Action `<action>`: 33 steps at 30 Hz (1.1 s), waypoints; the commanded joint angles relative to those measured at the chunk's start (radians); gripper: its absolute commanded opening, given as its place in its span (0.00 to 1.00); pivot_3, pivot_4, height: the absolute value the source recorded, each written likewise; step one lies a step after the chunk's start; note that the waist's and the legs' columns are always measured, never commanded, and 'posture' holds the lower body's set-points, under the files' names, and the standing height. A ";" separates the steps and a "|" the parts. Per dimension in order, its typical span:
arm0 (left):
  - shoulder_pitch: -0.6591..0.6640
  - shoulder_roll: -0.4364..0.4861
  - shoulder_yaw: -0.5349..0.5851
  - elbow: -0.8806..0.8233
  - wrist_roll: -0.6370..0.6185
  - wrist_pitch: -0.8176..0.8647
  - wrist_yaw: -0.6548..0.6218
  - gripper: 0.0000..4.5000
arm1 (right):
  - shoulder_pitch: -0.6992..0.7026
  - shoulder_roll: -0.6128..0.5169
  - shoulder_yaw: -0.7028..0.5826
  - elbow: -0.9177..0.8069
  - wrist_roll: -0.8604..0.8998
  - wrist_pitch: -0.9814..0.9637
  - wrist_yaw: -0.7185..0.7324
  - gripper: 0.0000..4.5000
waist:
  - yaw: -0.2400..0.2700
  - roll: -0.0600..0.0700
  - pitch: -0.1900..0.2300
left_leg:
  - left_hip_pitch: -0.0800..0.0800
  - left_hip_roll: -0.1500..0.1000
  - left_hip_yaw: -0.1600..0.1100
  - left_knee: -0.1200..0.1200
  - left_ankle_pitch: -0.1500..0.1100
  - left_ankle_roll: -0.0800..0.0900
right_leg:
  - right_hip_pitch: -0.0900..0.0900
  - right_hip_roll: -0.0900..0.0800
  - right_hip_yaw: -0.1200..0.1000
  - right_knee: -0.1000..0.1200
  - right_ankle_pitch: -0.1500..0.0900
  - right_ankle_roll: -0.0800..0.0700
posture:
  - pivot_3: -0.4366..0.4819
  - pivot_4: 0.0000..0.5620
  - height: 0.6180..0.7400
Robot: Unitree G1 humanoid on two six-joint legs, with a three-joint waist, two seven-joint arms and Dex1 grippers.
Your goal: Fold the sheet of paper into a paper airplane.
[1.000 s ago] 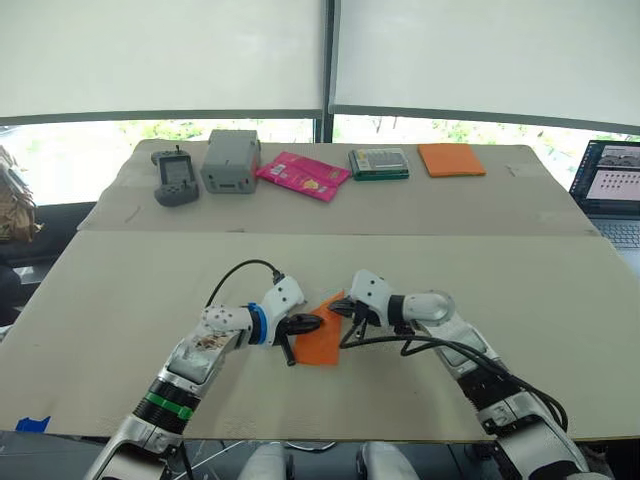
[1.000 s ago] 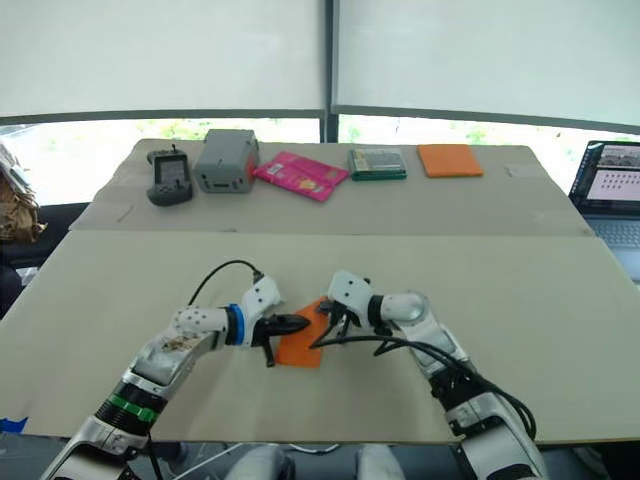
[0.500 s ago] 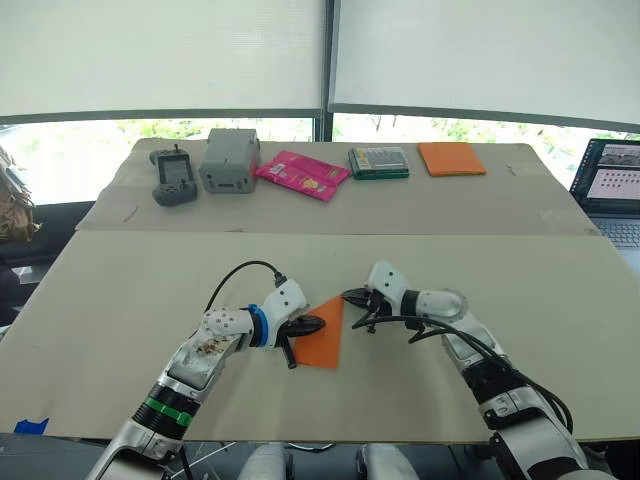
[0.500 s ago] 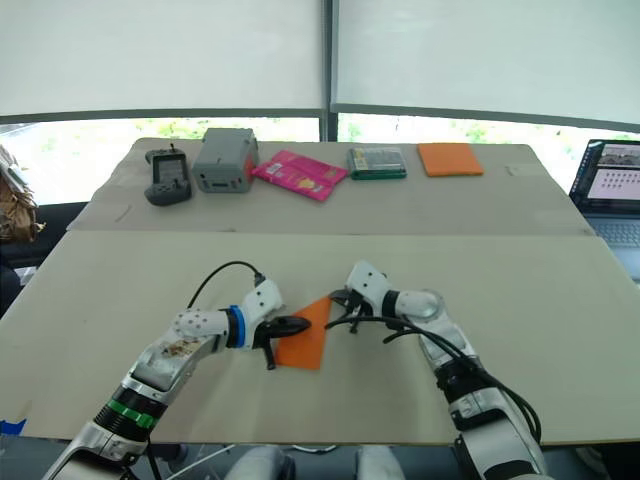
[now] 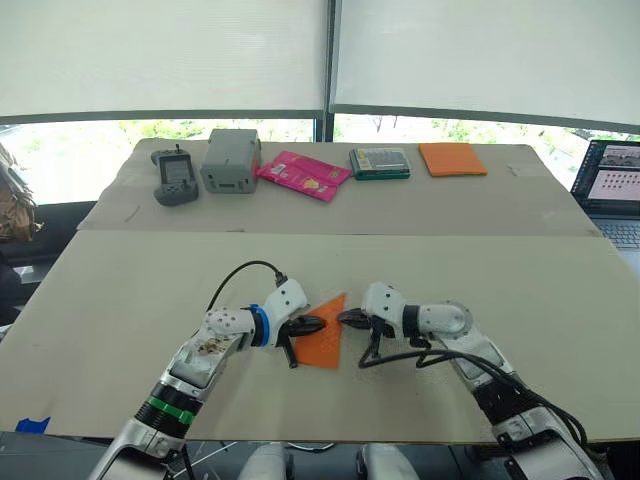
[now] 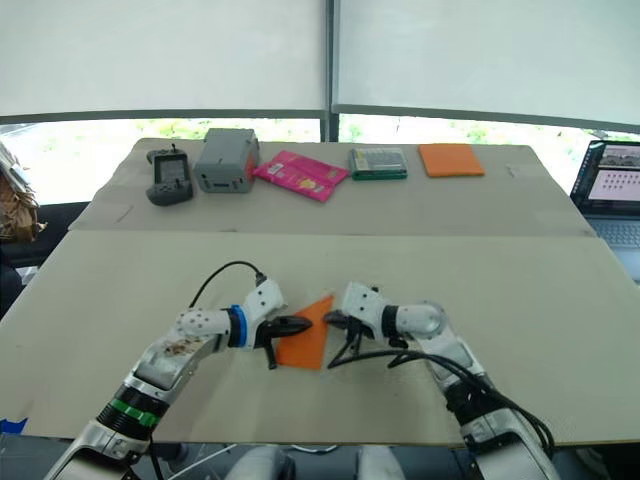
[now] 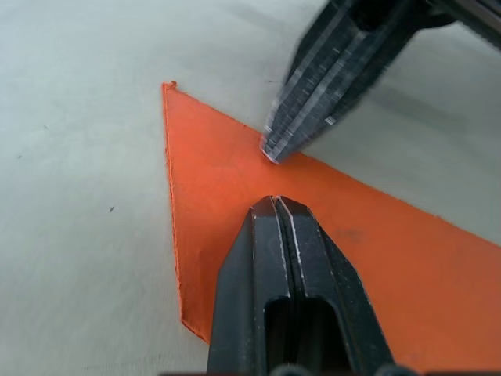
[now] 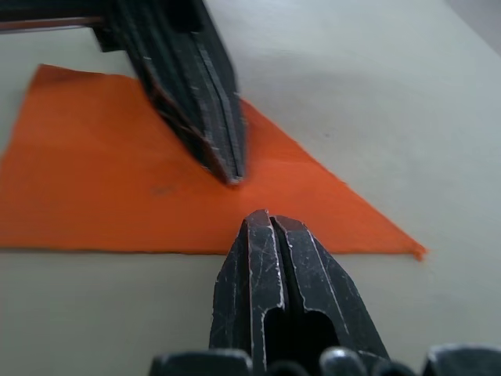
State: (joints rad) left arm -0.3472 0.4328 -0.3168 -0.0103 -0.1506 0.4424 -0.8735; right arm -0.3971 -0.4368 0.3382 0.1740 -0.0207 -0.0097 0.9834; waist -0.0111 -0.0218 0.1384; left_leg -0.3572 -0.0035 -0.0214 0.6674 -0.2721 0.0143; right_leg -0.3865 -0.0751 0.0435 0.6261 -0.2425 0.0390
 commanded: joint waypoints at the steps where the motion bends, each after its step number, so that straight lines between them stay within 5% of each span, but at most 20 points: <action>1: 0.014 -0.006 -0.036 0.033 0.033 0.037 0.016 0.01 | 0.054 -0.015 0.068 -0.045 -0.026 0.060 0.043 0.00 | 0.001 0.000 0.000 | 0.000 0.000 0.000 0.000 0.000 0.000 | 0.000 0.000 0.000 0.000 0.000 0.000 | 0.48 0.27 1.00; 20: 0.015 -0.008 -0.057 0.028 0.025 0.061 -0.006 0.01 | 0.249 -0.115 0.124 -0.460 0.041 0.381 0.061 0.00 | 0.003 -0.001 0.000 | -0.001 0.000 -0.001 0.000 -0.001 0.001 | 0.000 0.000 -0.001 -0.001 -0.004 0.004 | 0.48 0.27 1.00; 28: 0.002 -0.016 -0.014 0.030 -0.007 0.082 0.002 0.01 | 0.126 -0.107 -0.023 -0.584 0.130 0.508 0.000 0.00 | 0.003 -0.001 0.002 | -0.006 0.000 -0.001 0.000 -0.001 0.001 | -0.004 -0.001 -0.001 -0.001 -0.003 0.002 | 0.48 0.27 1.00; 33: -0.016 -0.017 0.008 0.057 -0.001 0.074 0.009 0.01 | 0.078 -0.098 0.040 -0.536 0.072 0.488 -0.034 0.00 | 0.005 -0.002 0.002 | -0.007 0.000 -0.003 0.000 -0.001 0.001 | -0.005 0.000 -0.003 -0.001 -0.003 0.002 | 0.48 0.27 1.00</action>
State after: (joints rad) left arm -0.3641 0.4090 -0.3012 -0.0074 -0.1708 0.4914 -0.8790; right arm -0.3066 -0.5412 0.3541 -0.3635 0.0699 0.4937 0.9640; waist -0.0059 -0.0235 0.1400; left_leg -0.3650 -0.0039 -0.0242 0.6675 -0.2731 0.0155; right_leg -0.3921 -0.0754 0.0403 0.6249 -0.2452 0.0410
